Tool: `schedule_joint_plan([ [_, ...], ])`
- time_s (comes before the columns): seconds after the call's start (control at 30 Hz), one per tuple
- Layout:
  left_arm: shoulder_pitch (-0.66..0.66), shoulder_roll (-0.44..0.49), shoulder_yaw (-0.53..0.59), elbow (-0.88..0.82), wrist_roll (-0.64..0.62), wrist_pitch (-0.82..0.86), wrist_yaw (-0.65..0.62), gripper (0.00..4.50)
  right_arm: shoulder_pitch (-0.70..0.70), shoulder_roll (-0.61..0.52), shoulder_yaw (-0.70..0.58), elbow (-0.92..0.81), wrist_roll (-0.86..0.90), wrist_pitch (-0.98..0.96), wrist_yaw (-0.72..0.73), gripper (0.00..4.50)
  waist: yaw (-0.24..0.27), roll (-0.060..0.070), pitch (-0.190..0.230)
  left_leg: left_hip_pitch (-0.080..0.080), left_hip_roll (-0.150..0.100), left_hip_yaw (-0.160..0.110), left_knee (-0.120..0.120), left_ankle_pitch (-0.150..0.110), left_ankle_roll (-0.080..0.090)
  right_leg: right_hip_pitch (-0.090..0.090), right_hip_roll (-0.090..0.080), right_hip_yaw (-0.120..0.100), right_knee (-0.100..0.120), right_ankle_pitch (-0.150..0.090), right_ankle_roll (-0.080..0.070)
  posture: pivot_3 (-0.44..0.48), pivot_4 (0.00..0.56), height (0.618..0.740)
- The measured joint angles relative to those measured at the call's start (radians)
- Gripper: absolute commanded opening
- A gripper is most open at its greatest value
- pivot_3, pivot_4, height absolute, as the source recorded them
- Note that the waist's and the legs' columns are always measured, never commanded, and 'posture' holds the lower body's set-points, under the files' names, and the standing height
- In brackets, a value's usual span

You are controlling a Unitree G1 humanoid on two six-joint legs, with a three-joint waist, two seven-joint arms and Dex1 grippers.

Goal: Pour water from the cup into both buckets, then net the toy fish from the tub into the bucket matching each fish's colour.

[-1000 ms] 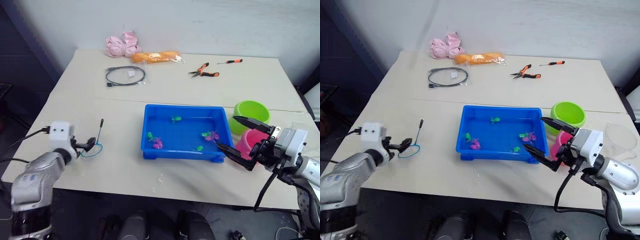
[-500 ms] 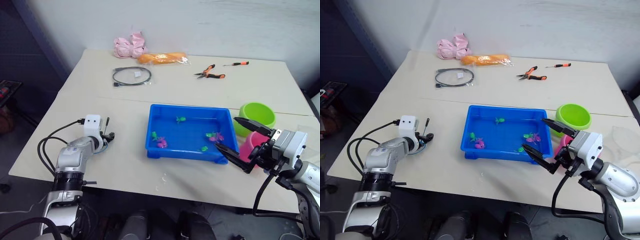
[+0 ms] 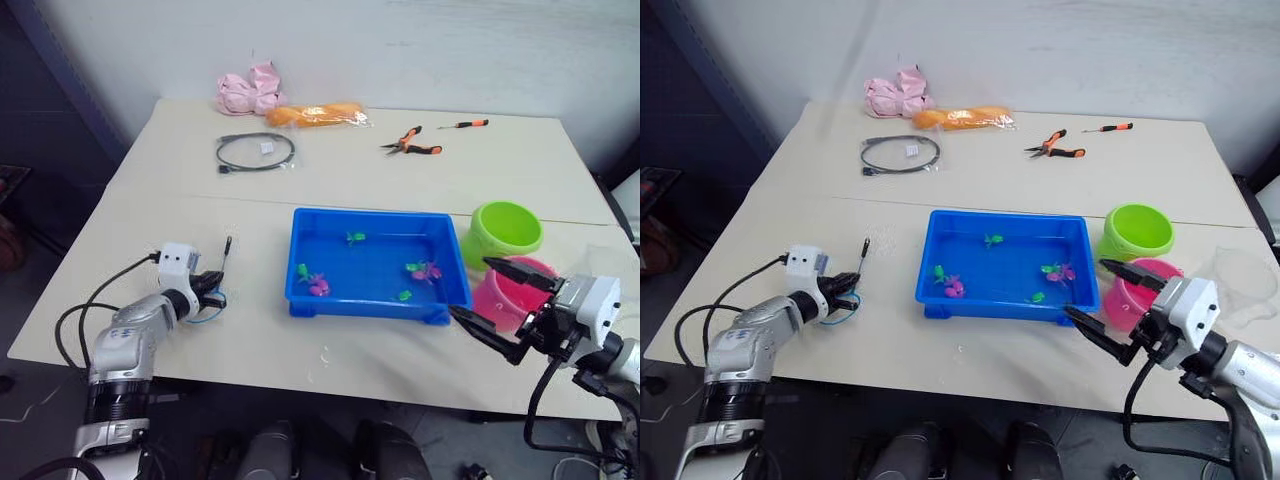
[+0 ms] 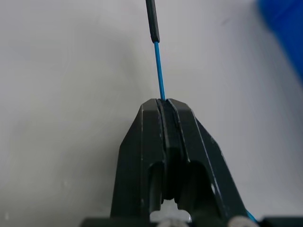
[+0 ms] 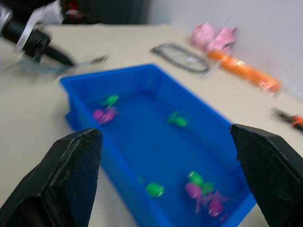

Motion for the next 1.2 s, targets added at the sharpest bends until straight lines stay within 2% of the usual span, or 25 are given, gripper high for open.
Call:
schedule_joint_plan([
  [0.1,-0.045,0.162,-0.011,-0.026,-0.018,-0.157,-0.253,0.03,-0.124,-0.098,-0.001,-0.001,0.071,0.119,0.011,4.50,-0.013,0.000,0.001,0.000,0.001,0.000,-0.001,-0.002,-0.004,-0.001,-0.001,-0.001,-0.001,0.000,-0.001,0.000,0.150,0.740],
  [0.2,-0.162,0.275,-0.095,-0.039,-0.030,-0.256,-0.520,0.03,-0.213,-0.145,0.060,-0.026,0.140,0.235,0.019,4.50,-0.006,0.001,0.001,-0.001,0.000,-0.002,-0.001,-0.001,-0.002,0.000,-0.001,-0.003,-0.004,0.000,-0.002,0.000,0.150,0.740],
  [0.33,-0.297,0.307,-0.279,-0.052,-0.043,-0.271,-0.789,0.03,-0.317,-0.176,0.166,-0.039,0.181,0.391,0.000,4.50,-0.003,0.002,0.001,-0.005,-0.001,-0.001,-0.001,0.000,0.003,0.000,0.001,-0.003,-0.004,0.001,0.001,0.000,0.150,0.740],
  [0.4,-0.363,0.281,-0.365,-0.052,-0.013,-0.269,-0.838,0.03,-0.389,-0.179,0.207,-0.038,0.204,0.462,-0.011,4.50,-0.004,0.001,0.002,-0.007,-0.002,-0.001,0.000,0.000,0.004,0.000,0.008,-0.004,-0.005,0.002,0.002,0.000,0.150,0.740],
  [0.63,-0.489,0.143,-0.540,-0.050,0.063,-0.271,-0.890,0.03,-0.555,-0.178,0.322,-0.032,0.259,0.656,-0.033,4.50,0.000,0.000,0.002,-0.008,-0.002,-0.001,0.002,0.000,0.006,0.000,0.010,-0.004,-0.006,0.003,0.004,0.000,0.150,0.740],
  [0.77,-0.529,0.051,-0.605,-0.037,0.108,-0.281,-0.870,0.03,-0.638,-0.119,0.369,-0.031,0.319,0.781,-0.097,4.50,0.000,0.000,0.002,-0.009,-0.002,-0.002,0.005,0.001,0.006,0.000,0.009,-0.003,-0.005,0.003,0.005,0.000,0.150,0.740],
  [0.97,-0.548,0.017,-0.594,-0.029,0.107,-0.206,-0.825,0.03,-0.692,-0.074,0.398,-0.031,0.366,0.905,-0.179,4.50,-0.008,0.000,0.002,-0.010,-0.001,-0.003,0.007,0.001,0.006,0.000,0.009,-0.003,-0.004,0.003,0.005,0.000,0.150,0.740],
  [1.2,-0.544,0.017,-0.588,-0.076,0.100,-0.156,-0.799,0.03,-0.666,-0.008,0.389,-0.031,0.391,0.947,-0.246,4.50,-0.015,0.000,0.002,-0.016,-0.002,-0.006,0.012,0.001,0.007,-0.003,0.009,-0.005,-0.003,0.004,0.006,0.000,0.150,0.740],
])
